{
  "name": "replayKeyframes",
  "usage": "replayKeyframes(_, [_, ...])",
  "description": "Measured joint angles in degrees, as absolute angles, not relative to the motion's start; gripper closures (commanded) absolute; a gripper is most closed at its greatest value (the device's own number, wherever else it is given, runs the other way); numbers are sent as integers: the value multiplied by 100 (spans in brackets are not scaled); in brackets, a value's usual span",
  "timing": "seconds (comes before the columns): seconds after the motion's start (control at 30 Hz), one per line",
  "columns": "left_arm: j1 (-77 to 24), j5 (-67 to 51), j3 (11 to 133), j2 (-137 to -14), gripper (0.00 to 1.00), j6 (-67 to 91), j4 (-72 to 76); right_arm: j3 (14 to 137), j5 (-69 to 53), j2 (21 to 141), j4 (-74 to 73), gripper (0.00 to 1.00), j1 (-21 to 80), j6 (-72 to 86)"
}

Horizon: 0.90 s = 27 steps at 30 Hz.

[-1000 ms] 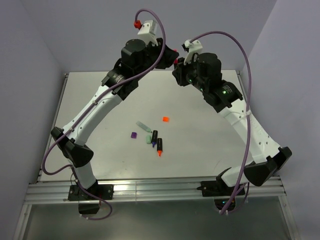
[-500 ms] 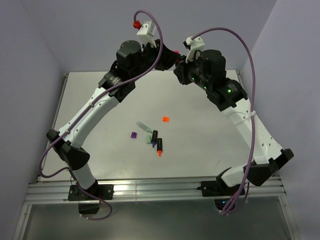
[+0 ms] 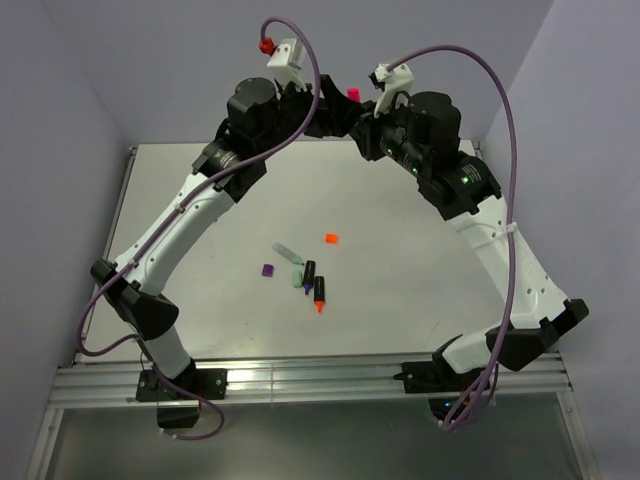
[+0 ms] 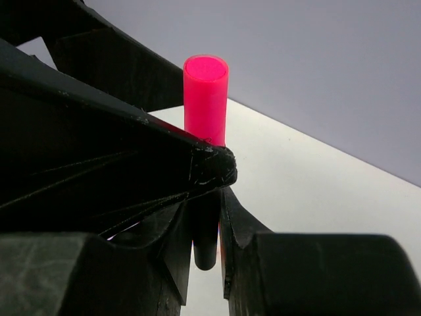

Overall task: Insert the pens into the pen caps
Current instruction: Insert the pen cap onto the pen, then press the pen cap onto the pen.

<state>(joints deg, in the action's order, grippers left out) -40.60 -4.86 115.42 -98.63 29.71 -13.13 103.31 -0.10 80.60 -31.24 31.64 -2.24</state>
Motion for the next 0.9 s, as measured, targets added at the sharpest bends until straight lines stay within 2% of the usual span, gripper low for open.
replayKeyframes(0.23, [-3800, -923, 11542, -9850, 7, 3212, -1323, 10331, -43, 8060, -3000, 100, 3173, -318])
replayKeyframes(0.43, [-3489, -1745, 11069, -9570, 1, 3395, -1186, 10331, -108, 8062, -2993, 100, 3183, -370])
replayKeyframes(0.73, [-3046, -2858, 10801, -9231, 1, 3682, -1066, 9972, -158, 8038, -2718, 100, 3133, -329])
replayKeyframes(0.83, [-3002, -3048, 10801, -9065, 19, 3496, -1092, 9848, -266, 8038, -2757, 100, 3118, -331])
replayKeyframes(0.87, [-2961, -3129, 10801, -8982, 29, 3315, -1149, 9837, -364, 8038, -2757, 100, 3105, -331])
replayKeyframes(0.9, [-2912, -3179, 10801, -8912, 36, 3168, -1219, 9832, -513, 8025, -2751, 100, 3083, -333])
